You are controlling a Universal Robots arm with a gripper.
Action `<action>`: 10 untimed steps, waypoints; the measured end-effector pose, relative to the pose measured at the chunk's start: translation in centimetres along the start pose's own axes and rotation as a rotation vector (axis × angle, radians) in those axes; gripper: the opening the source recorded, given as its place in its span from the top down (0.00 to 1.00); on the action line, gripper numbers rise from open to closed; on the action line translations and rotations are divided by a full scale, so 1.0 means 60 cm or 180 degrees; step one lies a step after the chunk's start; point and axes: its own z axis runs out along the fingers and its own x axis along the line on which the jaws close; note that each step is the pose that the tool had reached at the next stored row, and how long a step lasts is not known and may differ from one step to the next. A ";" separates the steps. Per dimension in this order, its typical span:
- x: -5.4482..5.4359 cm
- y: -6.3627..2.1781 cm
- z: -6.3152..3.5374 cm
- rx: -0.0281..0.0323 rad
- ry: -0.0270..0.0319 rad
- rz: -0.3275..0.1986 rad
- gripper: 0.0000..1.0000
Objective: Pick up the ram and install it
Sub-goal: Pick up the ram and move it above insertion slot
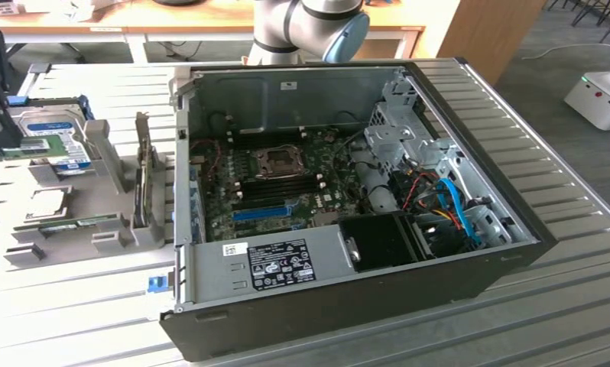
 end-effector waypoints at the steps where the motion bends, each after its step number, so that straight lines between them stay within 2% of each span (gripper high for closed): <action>1: 0.000 -0.003 0.000 0.0000 0.0000 0.0000 0.88; 10: 0.000 -0.032 -0.002 0.0000 0.0000 0.0000 0.88</action>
